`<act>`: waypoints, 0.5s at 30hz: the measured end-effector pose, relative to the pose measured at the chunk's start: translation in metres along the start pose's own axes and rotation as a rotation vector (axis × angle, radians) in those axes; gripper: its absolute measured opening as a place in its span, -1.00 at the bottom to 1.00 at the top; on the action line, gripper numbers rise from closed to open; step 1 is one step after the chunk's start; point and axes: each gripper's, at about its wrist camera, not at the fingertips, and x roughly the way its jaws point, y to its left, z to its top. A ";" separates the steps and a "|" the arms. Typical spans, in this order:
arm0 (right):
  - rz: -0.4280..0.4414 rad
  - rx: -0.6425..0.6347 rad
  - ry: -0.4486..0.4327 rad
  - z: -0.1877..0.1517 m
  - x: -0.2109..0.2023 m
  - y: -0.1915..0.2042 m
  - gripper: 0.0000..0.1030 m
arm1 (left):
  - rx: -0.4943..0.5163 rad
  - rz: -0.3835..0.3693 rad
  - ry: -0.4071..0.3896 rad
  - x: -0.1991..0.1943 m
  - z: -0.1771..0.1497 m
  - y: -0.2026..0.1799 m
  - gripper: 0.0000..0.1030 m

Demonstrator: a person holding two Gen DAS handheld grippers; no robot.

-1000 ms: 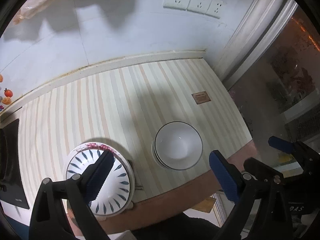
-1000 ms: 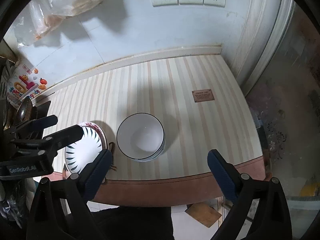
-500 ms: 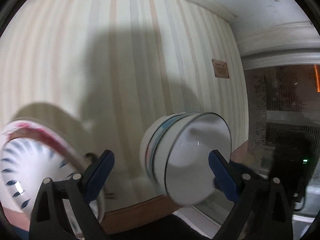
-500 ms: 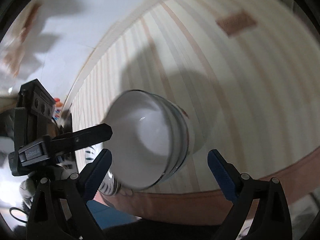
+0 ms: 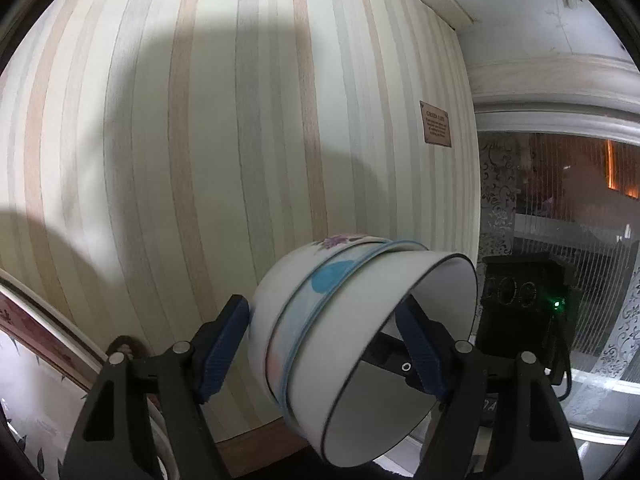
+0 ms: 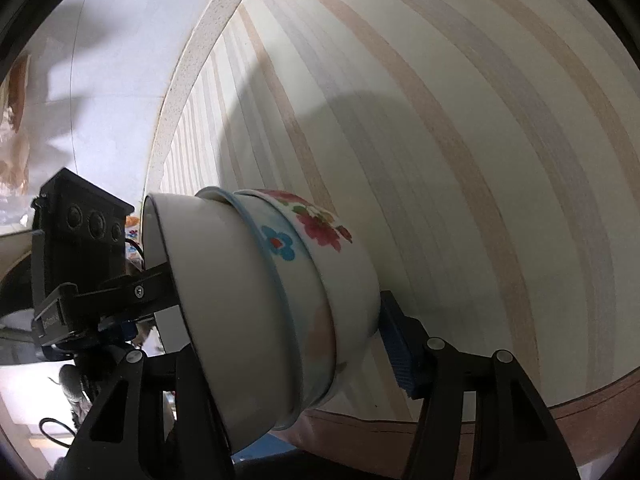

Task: Organize plates and bowls
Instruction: 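Grasp the bowl stack rim with both grippers and lift it, then carry the bowl stack with both grippers onto the blue-leaf plate stack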

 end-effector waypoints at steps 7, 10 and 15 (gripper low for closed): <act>-0.006 -0.016 0.003 0.007 0.000 0.012 0.17 | 0.026 0.043 -0.030 -0.007 -0.004 -0.003 0.43; 0.007 -0.017 0.011 0.010 0.001 0.020 0.17 | 0.015 0.043 -0.043 -0.016 -0.005 -0.002 0.43; 0.003 -0.062 0.016 0.009 0.003 0.041 0.16 | 0.018 0.053 -0.077 -0.040 -0.011 0.002 0.43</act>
